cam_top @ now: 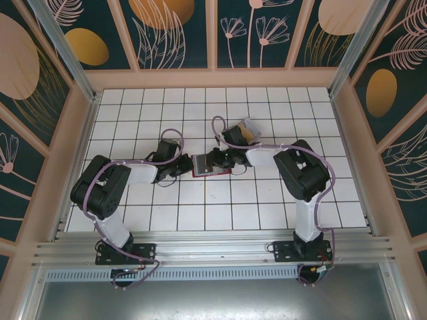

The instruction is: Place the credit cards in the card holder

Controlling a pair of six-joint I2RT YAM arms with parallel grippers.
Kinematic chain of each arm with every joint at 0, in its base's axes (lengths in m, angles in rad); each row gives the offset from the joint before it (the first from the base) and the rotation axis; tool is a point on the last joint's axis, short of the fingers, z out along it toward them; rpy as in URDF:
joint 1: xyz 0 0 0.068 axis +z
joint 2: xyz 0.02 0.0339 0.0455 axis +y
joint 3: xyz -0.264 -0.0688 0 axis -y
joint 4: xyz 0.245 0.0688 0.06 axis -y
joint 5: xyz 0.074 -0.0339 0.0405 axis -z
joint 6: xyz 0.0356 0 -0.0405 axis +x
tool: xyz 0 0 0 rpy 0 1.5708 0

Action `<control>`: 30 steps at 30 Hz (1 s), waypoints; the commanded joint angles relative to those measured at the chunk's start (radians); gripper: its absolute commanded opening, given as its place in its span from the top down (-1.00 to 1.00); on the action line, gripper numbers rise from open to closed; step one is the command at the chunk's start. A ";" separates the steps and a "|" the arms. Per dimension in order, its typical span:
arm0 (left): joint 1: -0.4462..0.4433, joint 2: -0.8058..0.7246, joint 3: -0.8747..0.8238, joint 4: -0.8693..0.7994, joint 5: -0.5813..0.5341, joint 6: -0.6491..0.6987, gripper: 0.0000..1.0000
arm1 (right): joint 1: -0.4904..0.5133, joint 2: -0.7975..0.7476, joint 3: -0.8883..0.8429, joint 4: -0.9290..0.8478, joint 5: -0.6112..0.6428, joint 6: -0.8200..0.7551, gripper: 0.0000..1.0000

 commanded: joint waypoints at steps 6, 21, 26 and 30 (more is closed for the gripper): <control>-0.016 0.016 -0.019 -0.032 0.032 -0.005 0.80 | 0.081 0.048 0.108 -0.202 0.170 -0.104 0.65; -0.016 0.024 -0.014 -0.029 0.034 -0.006 0.80 | 0.170 0.120 0.226 -0.341 0.333 -0.182 0.33; -0.016 0.025 -0.011 -0.034 0.030 -0.001 0.80 | 0.167 0.094 0.195 -0.314 0.297 -0.188 0.15; -0.016 0.016 -0.009 -0.052 0.011 0.010 0.83 | 0.141 0.035 0.159 -0.301 0.286 -0.183 0.13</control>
